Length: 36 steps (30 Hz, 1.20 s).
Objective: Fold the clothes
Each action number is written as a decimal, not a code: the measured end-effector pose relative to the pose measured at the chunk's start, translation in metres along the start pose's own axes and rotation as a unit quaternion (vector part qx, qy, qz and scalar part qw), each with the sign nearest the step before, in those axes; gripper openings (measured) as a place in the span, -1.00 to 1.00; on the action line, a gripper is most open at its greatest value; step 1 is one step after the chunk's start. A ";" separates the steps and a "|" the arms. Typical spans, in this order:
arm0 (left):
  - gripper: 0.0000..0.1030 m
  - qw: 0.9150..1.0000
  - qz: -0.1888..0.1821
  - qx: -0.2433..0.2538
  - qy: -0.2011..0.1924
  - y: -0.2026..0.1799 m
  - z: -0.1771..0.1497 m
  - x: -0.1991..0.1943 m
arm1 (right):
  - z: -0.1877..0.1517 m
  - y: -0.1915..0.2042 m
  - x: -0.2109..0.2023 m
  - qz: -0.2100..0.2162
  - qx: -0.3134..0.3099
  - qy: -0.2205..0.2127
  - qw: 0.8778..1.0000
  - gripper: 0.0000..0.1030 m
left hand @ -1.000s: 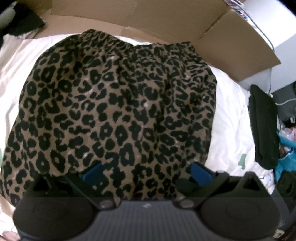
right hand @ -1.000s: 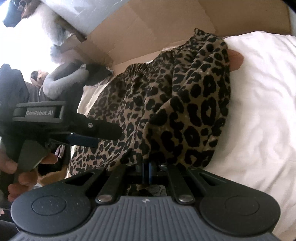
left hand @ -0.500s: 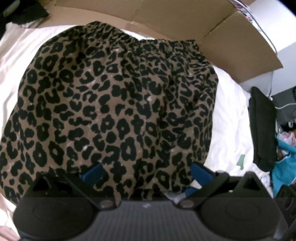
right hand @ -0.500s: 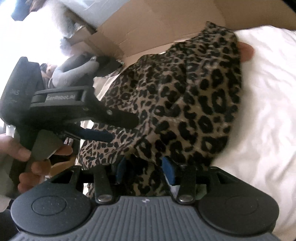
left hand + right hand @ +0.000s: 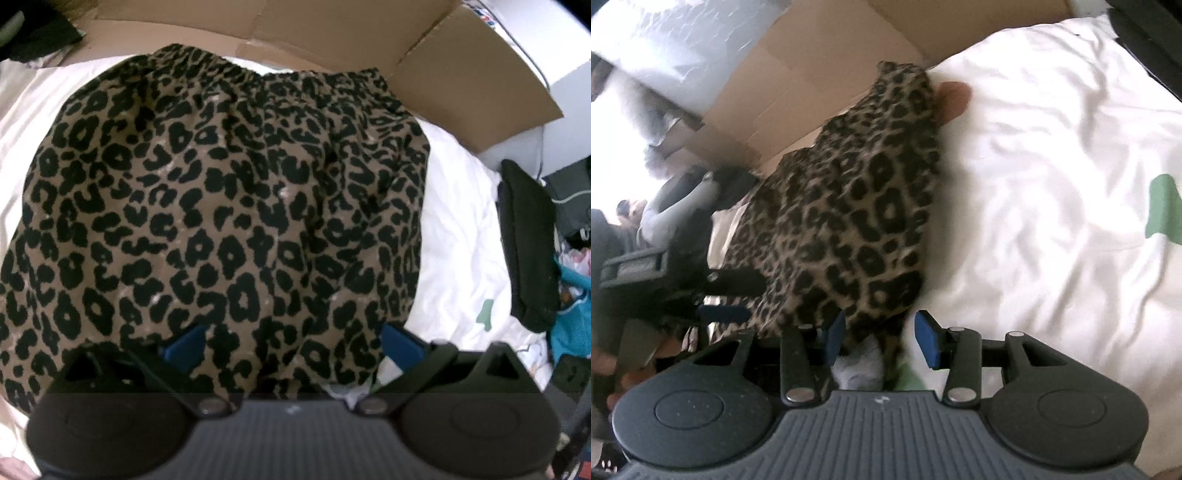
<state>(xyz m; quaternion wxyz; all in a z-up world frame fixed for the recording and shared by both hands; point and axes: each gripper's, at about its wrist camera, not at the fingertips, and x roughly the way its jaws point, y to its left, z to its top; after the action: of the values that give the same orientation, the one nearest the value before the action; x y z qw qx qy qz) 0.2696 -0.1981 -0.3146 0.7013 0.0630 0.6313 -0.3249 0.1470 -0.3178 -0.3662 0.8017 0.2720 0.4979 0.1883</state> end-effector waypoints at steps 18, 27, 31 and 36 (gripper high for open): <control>0.99 1.000 0.017 0.002 0.016 0.013 -0.008 0.005 | 0.009 0.003 0.024 0.010 0.002 0.010 1.000 -0.32; 0.99 0.999 0.023 0.024 0.018 0.004 -0.010 0.007 | 0.016 0.001 0.002 0.001 -0.035 0.007 0.999 -0.88; 0.99 0.999 0.022 0.038 0.019 -0.003 -0.010 0.009 | 0.021 -0.003 -0.021 -0.012 -0.047 -0.009 0.999 -0.89; 0.99 0.998 0.022 0.047 0.024 -0.012 -0.010 0.013 | 0.034 -0.005 -0.044 -0.021 -0.028 -0.020 0.999 -0.90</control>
<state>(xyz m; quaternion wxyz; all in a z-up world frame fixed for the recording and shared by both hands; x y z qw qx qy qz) 0.2551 -0.2072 -0.3247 0.6894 0.1177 0.6301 -0.3374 0.1589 -0.3556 -0.3270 0.8225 0.2421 0.4821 0.1799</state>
